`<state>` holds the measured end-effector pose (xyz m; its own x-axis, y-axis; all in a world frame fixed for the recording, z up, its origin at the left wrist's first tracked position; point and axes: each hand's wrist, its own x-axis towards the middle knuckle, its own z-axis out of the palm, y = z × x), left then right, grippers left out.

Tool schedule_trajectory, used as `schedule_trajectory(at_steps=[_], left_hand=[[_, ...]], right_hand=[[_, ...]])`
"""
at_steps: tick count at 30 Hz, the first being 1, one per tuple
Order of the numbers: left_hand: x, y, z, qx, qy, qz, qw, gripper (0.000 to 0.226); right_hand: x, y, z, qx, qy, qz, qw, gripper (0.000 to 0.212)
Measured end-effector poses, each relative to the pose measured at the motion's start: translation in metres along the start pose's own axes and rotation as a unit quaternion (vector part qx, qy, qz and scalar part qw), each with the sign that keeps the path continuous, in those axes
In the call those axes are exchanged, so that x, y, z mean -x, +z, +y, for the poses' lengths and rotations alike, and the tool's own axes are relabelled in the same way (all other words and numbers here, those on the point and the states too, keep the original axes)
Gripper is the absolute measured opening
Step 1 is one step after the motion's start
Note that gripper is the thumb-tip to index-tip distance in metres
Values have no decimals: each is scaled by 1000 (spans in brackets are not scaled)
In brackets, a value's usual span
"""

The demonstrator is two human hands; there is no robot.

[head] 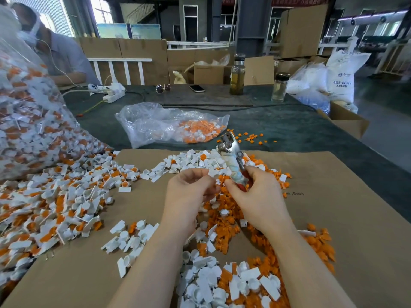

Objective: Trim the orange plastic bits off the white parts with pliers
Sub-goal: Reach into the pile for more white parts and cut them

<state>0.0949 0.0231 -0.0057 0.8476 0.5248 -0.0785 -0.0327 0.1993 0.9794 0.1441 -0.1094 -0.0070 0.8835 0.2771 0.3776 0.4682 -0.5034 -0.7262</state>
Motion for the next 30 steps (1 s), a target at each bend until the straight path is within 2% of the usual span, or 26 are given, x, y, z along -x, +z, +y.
schedule_trajectory(at_steps=[7,13,25,30], left_hand=[[4,3,-1,-66,43,3,997,6],[7,9,1,-85,62,25,994,13],[10,11,1,-197,143,16,970,10],[7,9,-2,-212,155,8,965,14]], right_hand=[[0,1,-1,17,0,29,999,17],[1,0,-3,27,9,55,998,25],[-1,0,0,-17,26,55,998,22],[-1,-2,0,-11,26,44,999,20]])
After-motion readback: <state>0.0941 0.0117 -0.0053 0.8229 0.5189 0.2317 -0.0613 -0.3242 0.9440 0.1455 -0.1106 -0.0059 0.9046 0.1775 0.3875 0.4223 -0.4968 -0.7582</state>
